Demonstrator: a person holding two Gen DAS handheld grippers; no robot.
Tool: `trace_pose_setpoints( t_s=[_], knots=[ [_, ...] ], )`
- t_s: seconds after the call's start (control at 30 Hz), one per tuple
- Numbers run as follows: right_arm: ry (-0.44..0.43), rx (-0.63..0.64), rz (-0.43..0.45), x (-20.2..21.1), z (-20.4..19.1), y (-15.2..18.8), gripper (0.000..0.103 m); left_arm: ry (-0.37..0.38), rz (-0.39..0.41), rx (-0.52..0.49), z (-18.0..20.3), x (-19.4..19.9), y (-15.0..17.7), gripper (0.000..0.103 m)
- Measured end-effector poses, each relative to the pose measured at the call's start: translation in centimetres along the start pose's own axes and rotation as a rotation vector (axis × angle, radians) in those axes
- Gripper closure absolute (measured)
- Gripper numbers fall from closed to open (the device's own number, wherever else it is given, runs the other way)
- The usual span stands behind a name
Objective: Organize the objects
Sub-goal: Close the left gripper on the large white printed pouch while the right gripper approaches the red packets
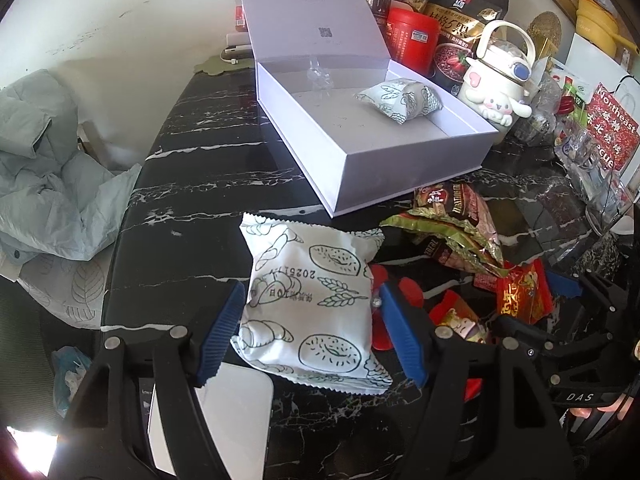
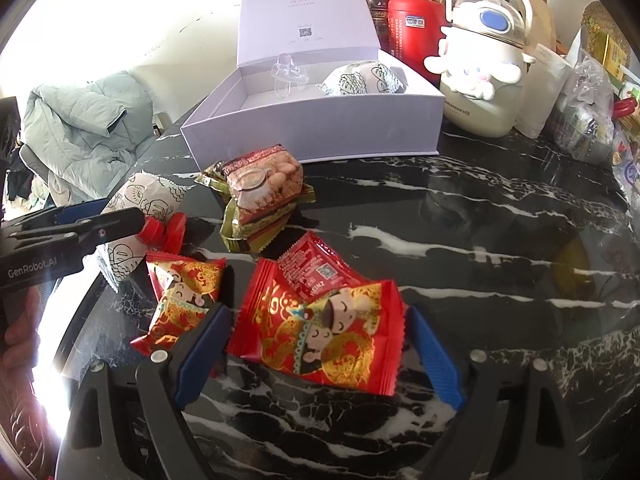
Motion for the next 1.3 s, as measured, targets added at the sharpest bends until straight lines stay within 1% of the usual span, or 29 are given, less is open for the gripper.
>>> trace_pose_setpoints(
  t_s=[0.07, 0.13, 0.23, 0.27, 0.33, 0.4, 0.57, 0.67, 0.8, 0.93, 0.97, 1.03, 1.1, 1.17, 1.23, 1.3],
  knots=[
    [-0.001, 0.003, -0.004, -0.1, 0.0, -0.1, 0.013, -0.009, -0.017, -0.010, 0.1, -0.5, -0.4, 0.026],
    [-0.005, 0.007, -0.010, -0.3, -0.1, -0.2, 0.013, -0.012, -0.028, -0.006, -0.1, -1.0, -0.7, 0.015],
    [-0.008, 0.010, -0.010, -0.4, 0.0, -0.5, 0.012, 0.002, -0.036, 0.026, -0.7, -1.5, -1.0, 0.006],
    [-0.010, 0.010, -0.010, -0.4, 0.1, -0.6, 0.012, 0.013, -0.041, 0.038, -0.9, -1.7, -1.1, 0.006],
    [-0.012, 0.009, -0.010, -0.4, 0.1, -0.6, 0.012, 0.037, -0.056, 0.056, -1.2, -1.9, -1.1, 0.006],
    [-0.011, 0.013, -0.013, -0.4, 0.0, -0.7, 0.012, 0.039, -0.059, 0.062, -1.2, -1.7, -1.0, 0.006],
    [-0.014, 0.023, -0.013, -0.5, -0.3, -0.8, 0.012, 0.032, 0.019, 0.031, -0.9, 0.9, -0.9, 0.006],
    [-0.018, 0.027, -0.013, -0.5, -0.4, -0.7, 0.012, 0.016, 0.040, 0.001, -0.3, 1.9, -0.7, 0.006],
    [-0.009, 0.039, -0.011, -0.5, -0.6, -0.4, 0.012, 0.016, 0.016, -0.027, 0.1, 1.7, 0.1, 0.006],
    [0.007, 0.052, -0.004, -0.5, -0.8, -0.1, 0.012, -0.007, -0.031, -0.014, -0.4, 0.3, 0.6, 0.006],
    [0.009, 0.054, -0.002, -0.5, -0.9, -0.1, 0.012, -0.023, -0.049, -0.005, -0.8, -0.2, 0.7, 0.006],
    [0.012, 0.052, 0.001, -0.5, -0.8, -0.1, 0.012, -0.085, -0.080, 0.018, -1.6, -1.1, 0.8, 0.006],
    [0.015, 0.051, 0.001, -0.6, -0.9, -0.1, 0.012, -0.079, -0.080, 0.056, -2.4, -1.1, 0.9, 0.006],
    [0.014, 0.052, 0.001, -0.6, -1.0, -0.1, 0.012, -0.056, -0.074, 0.076, -2.8, -1.1, 0.8, 0.008],
    [0.014, 0.053, 0.001, -0.6, -1.0, -0.2, 0.012, -0.038, -0.070, 0.064, -2.7, -1.2, 0.7, 0.012],
    [0.016, 0.057, 0.002, -0.7, -1.1, -0.3, 0.012, -0.033, -0.065, 0.032, -2.3, -1.4, 0.5, 0.014]
  ],
)
Point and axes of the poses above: each gripper's, at about its wrist camera, not at the fingertips, and x roughly against the way its jaws point, z to its right, y to its underside, the point moved 6 cm from there along -x, roughly the way its jaws point, and after that the axes turned 13 degrees about -z, right-handed, at the moved point
